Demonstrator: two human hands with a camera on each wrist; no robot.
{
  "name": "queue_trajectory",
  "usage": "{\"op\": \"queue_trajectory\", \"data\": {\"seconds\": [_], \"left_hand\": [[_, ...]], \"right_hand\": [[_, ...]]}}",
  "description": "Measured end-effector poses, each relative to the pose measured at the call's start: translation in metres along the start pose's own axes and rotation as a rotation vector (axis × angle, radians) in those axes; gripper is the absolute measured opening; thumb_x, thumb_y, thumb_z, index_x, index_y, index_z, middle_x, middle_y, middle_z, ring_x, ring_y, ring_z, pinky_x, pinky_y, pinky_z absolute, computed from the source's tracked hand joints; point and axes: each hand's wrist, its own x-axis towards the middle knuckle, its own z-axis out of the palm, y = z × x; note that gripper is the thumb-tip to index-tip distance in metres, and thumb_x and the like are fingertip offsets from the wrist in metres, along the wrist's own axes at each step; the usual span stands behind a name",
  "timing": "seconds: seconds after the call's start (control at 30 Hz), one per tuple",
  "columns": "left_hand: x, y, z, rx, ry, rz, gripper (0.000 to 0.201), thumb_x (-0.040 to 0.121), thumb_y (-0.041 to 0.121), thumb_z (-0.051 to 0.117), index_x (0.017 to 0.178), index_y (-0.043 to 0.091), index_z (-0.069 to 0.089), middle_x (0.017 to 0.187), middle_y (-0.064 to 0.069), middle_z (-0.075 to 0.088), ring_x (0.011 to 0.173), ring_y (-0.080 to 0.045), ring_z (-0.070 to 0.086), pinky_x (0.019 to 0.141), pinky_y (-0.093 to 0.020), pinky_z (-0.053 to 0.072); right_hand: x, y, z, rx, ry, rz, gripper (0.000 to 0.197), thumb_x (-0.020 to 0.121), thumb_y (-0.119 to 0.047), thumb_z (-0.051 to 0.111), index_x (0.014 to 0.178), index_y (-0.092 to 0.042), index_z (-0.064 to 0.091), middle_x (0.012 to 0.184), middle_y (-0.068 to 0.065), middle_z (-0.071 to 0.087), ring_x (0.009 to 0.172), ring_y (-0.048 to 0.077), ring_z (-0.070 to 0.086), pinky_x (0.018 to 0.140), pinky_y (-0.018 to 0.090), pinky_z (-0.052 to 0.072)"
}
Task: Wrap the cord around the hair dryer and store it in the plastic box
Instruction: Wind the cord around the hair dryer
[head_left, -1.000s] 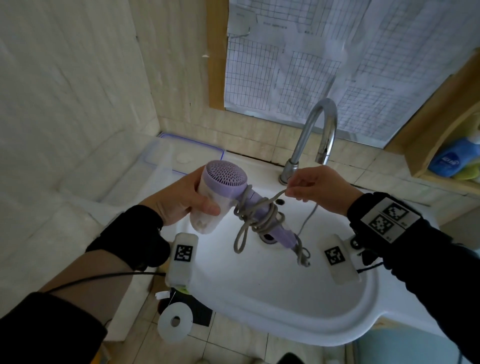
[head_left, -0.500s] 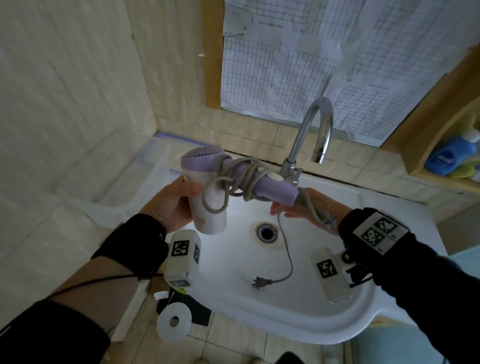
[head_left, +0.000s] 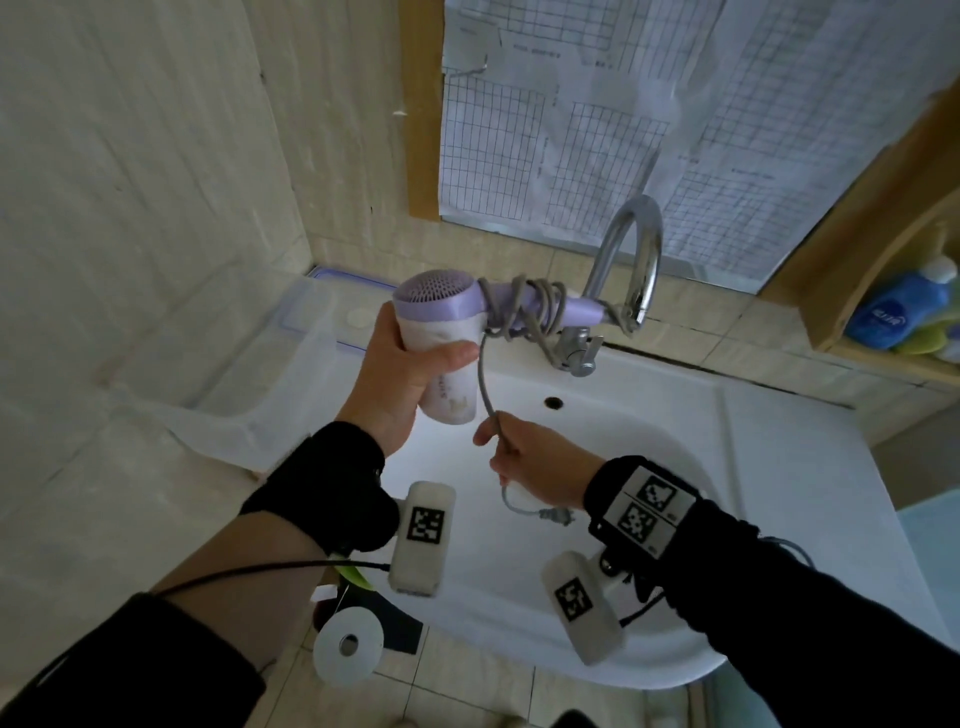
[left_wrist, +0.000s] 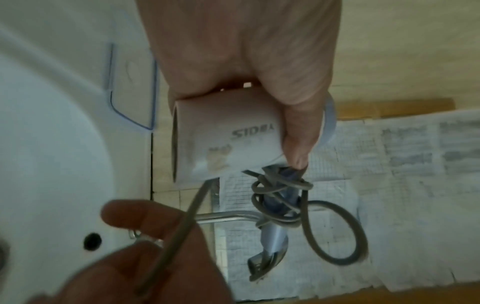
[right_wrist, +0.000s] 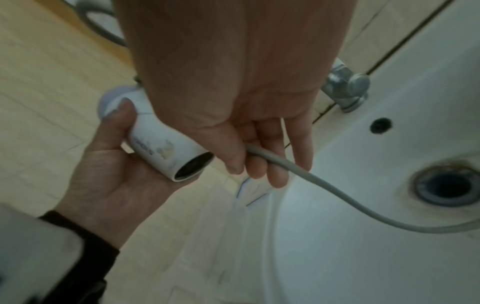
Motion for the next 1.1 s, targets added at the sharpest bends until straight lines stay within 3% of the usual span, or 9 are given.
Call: {"op": "queue_trajectory", "data": {"seconds": [0.07,0.2,0.27,0.4,0.57,0.83,0.9,1.0,1.1], "left_hand": [[-0.002,-0.002,-0.004,0.095,0.036,0.034,0.083,0.053,0.017,0.08,0.128,0.004,0.046,0.117,-0.024,0.062,0.096,-0.028,0.064,0.077,-0.039,0.054],[-0.003,-0.003,-0.014,0.376,0.099,0.103,0.071,0.055,0.006,0.085,0.114,0.018,0.046,0.1,0.007,0.063,0.081,-0.001,0.064,0.066,-0.017,0.054],[-0.005,-0.005,-0.02,0.441,0.101,0.115,0.071,0.057,0.005,0.084,0.113,0.023,0.045,0.098,0.013,0.061,0.085,-0.005,0.062,0.064,-0.014,0.052],[-0.008,-0.007,-0.024,0.46,0.087,0.131,0.073,0.052,0.012,0.083,0.113,0.025,0.045,0.099,0.015,0.06,0.087,-0.006,0.061,0.063,-0.01,0.052],[-0.009,-0.005,-0.028,0.618,-0.016,0.159,0.074,0.055,0.005,0.086,0.112,0.028,0.044,0.098,0.021,0.056,0.087,-0.001,0.057,0.062,-0.002,0.046],[-0.022,0.007,-0.038,0.555,-0.246,-0.054,0.073,0.038,0.032,0.079,0.106,0.038,0.051,0.102,0.011,0.064,0.088,-0.006,0.063,0.063,-0.015,0.051],[-0.023,0.009,-0.04,0.487,-0.293,-0.097,0.072,0.038,0.029,0.078,0.105,0.036,0.053,0.101,0.007,0.066,0.086,-0.006,0.065,0.063,-0.018,0.053],[-0.022,0.009,-0.043,0.378,-0.339,-0.149,0.076,0.039,0.02,0.079,0.11,0.031,0.056,0.102,0.002,0.069,0.091,-0.015,0.065,0.069,-0.027,0.054],[-0.021,0.01,-0.046,0.24,-0.399,-0.189,0.076,0.044,0.01,0.076,0.117,0.015,0.057,0.098,-0.003,0.072,0.088,-0.018,0.067,0.069,-0.029,0.054]], "right_hand": [[-0.006,-0.005,-0.004,-0.05,0.011,-0.003,0.025,0.092,-0.013,0.042,0.116,-0.015,0.049,0.075,-0.003,0.05,0.073,0.016,0.052,0.062,0.02,0.039],[-0.021,-0.014,-0.02,-0.14,0.05,-0.038,0.023,0.093,-0.016,0.042,0.114,-0.015,0.052,0.069,-0.009,0.045,0.069,0.013,0.047,0.069,0.024,0.038],[-0.029,-0.021,-0.029,-0.162,0.073,-0.08,0.02,0.093,-0.017,0.043,0.108,-0.013,0.055,0.068,-0.013,0.043,0.064,0.007,0.045,0.064,0.022,0.04],[-0.039,-0.03,-0.043,-0.18,0.139,-0.121,0.014,0.091,-0.017,0.048,0.09,-0.009,0.06,0.076,-0.001,0.054,0.068,0.014,0.051,0.075,0.032,0.047],[-0.042,-0.036,-0.062,-0.171,0.174,-0.112,0.015,0.088,-0.014,0.054,0.087,-0.004,0.065,0.062,-0.009,0.053,0.05,0.003,0.053,0.068,0.027,0.054],[-0.035,-0.021,-0.086,-0.109,0.332,-0.078,0.01,0.079,-0.009,0.063,0.079,-0.019,0.06,0.061,-0.004,0.056,0.061,0.016,0.057,0.068,0.035,0.053],[-0.032,-0.016,-0.087,-0.077,0.311,-0.08,0.013,0.078,-0.01,0.066,0.074,-0.021,0.059,0.061,-0.002,0.057,0.058,0.015,0.054,0.066,0.032,0.051],[-0.027,-0.009,-0.088,0.033,0.287,-0.083,0.004,0.077,-0.009,0.069,0.078,-0.008,0.065,0.073,0.016,0.068,0.06,0.017,0.059,0.066,0.03,0.052],[-0.024,0.004,-0.092,0.131,0.27,-0.048,0.006,0.079,-0.01,0.068,0.077,-0.005,0.068,0.067,0.006,0.065,0.054,0.0,0.059,0.066,0.02,0.05]]}}
